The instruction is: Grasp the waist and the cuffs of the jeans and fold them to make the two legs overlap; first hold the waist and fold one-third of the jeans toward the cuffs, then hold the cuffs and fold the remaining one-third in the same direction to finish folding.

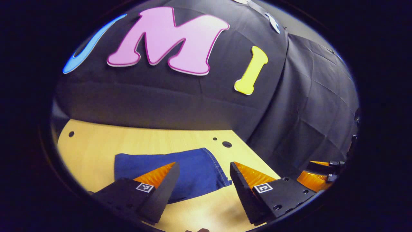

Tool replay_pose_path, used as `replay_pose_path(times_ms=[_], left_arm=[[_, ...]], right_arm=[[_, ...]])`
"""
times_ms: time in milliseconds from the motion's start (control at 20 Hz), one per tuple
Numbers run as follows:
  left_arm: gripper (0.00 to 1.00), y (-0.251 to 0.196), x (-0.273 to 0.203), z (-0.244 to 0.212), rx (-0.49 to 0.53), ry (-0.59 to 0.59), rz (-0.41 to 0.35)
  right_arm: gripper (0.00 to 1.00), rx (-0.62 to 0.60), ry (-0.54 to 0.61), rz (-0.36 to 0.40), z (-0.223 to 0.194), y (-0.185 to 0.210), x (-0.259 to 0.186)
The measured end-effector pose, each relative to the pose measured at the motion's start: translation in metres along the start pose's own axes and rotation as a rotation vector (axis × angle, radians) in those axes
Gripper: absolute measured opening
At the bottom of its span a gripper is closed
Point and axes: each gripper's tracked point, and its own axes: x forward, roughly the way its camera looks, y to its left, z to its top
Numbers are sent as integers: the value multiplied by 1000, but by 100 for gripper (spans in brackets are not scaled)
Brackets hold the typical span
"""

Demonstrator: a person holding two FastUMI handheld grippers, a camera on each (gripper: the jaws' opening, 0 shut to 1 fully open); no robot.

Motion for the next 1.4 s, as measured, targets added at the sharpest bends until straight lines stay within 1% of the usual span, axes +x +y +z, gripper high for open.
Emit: replay_pose_path(times_ms=[50,100,250,350,500,550,650,700,750,800,850,900,950,1000,1050,1250,1400], left_arm=[[97,6,-25,14,25,-41,14],[97,12,-60,31,57,-94,34],[96,35,-134,70,90,-204,106],[96,48,-184,87,84,-253,138],[96,78,-245,104,65,-297,201],[96,93,-271,107,53,-325,232],[96,118,-305,101,30,-357,295],[96,130,-318,91,18,-367,323],[96,137,-329,84,10,-368,337],[96,143,-338,76,6,-357,346],[96,152,-349,63,8,-340,357],[96,156,-356,53,23,-323,360],[96,156,-362,47,38,-314,365],[96,157,-366,44,50,-309,369],[96,155,-370,42,62,-309,367],[96,141,-372,36,86,-295,337],[96,136,-377,40,103,-312,326]], right_arm=[[97,-1,-18,4,9,7,-10],[97,-5,-48,6,23,17,-22],[96,-23,-134,5,59,40,-51],[96,-30,-187,9,82,58,-69],[96,-50,-263,43,118,92,-107],[96,-56,-281,53,124,104,-117],[96,-60,-307,70,131,126,-138],[96,-66,-328,79,131,139,-152],[92,-72,-339,85,131,149,-164],[96,-74,-360,87,129,157,-174],[96,-73,-382,98,122,170,-189],[96,-73,-375,102,112,179,-197],[93,-68,-364,104,104,183,-200],[93,-59,-350,105,97,185,-203],[96,-51,-336,109,92,188,-206],[96,-41,-322,107,86,191,-209],[96,-46,-323,105,85,191,-211]])
